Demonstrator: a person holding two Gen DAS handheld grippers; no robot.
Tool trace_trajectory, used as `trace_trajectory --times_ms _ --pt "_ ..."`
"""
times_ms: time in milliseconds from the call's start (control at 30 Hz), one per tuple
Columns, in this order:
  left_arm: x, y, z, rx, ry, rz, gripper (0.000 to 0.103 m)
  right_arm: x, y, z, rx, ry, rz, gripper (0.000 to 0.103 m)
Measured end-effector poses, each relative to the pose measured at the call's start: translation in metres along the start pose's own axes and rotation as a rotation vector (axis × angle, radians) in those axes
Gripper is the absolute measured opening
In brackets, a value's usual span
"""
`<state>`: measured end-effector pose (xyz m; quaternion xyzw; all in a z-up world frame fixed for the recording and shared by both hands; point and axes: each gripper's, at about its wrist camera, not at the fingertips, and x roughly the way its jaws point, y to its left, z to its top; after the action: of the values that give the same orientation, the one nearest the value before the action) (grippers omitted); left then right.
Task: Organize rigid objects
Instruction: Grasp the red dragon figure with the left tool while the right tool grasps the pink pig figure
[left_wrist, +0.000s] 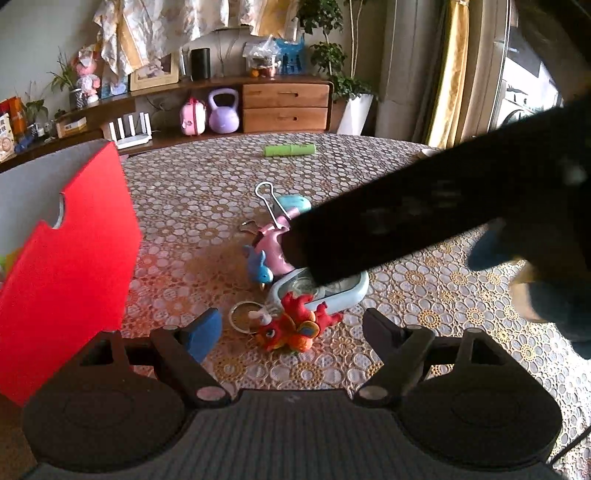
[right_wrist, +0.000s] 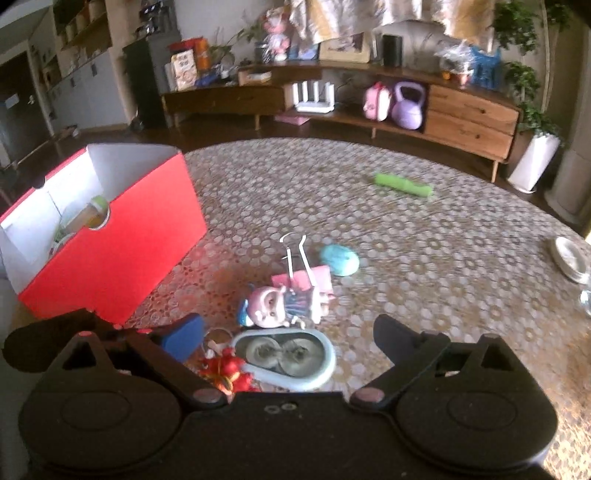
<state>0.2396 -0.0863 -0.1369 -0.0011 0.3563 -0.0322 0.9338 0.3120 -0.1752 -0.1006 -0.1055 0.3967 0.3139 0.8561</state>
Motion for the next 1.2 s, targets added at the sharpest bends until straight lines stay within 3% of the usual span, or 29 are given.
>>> trace_trajectory --times_ms 200,367,500,600,700,833,1133,1167,1200 --pt "0.011 0.001 -0.002 -0.017 0.017 -0.008 0.083 0.027 0.000 0.005 0.013 0.050 0.005 0.095" --pt "0.016 0.002 -0.004 -0.026 0.037 -0.010 0.068 0.039 0.000 0.007 0.033 0.066 0.018 0.091" --pt "0.016 0.002 -0.006 -0.018 0.031 -0.002 0.066 0.047 0.000 0.008 0.050 0.078 0.027 0.085" --pt "0.016 0.001 -0.007 -0.012 0.027 0.011 0.058 0.052 0.002 0.008 0.050 0.088 0.027 0.080" --pt "0.016 0.002 -0.006 -0.010 0.027 0.010 0.055 0.053 0.003 0.007 0.046 0.088 0.004 0.073" --pt "0.015 0.004 -0.005 -0.008 0.027 0.029 0.041 0.050 0.000 0.006 0.071 0.074 0.006 0.069" --pt "0.013 0.007 -0.005 -0.021 0.039 0.014 0.041 0.041 0.003 0.003 0.098 0.051 0.000 0.059" --pt "0.012 0.007 -0.004 -0.021 0.041 0.013 0.040 0.039 0.003 0.003 0.102 0.045 -0.001 0.056" --pt "0.012 0.008 -0.004 -0.023 0.043 0.012 0.040 0.038 0.003 0.003 0.107 0.037 -0.001 0.046"
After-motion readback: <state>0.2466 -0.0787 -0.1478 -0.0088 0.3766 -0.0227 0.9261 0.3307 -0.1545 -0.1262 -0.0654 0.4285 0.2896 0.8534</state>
